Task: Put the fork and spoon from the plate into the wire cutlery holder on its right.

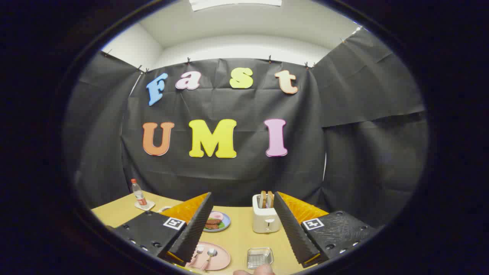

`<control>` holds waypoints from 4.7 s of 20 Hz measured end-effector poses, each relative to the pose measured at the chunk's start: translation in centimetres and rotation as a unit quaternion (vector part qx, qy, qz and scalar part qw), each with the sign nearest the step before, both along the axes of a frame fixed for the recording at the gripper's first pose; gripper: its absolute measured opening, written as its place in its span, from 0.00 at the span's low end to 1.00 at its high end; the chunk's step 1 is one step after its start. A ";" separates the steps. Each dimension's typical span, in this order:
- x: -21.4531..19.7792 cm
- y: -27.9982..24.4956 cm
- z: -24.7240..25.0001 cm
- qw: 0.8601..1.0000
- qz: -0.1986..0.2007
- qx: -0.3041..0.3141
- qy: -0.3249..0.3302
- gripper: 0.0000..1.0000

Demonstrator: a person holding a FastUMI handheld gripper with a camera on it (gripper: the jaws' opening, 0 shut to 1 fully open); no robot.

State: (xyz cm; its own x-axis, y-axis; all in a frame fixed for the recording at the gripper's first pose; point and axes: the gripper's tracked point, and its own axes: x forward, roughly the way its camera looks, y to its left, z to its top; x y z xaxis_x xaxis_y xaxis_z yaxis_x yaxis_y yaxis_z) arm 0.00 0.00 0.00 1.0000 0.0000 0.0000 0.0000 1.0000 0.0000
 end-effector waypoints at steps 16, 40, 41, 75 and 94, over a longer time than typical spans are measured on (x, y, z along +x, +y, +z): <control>-0.6 3.0 -0.2 0.999 0.034 -0.004 0.006 0.95; -0.5 10.6 -33.5 0.924 0.028 -0.042 0.379 0.96; -0.4 10.7 -34.6 0.920 0.023 -0.054 0.388 0.95; -4.2 -6.5 -22.9 0.790 -0.007 -0.037 0.612 0.05; -0.7 -5.7 -27.0 0.656 -0.029 0.036 0.753 0.05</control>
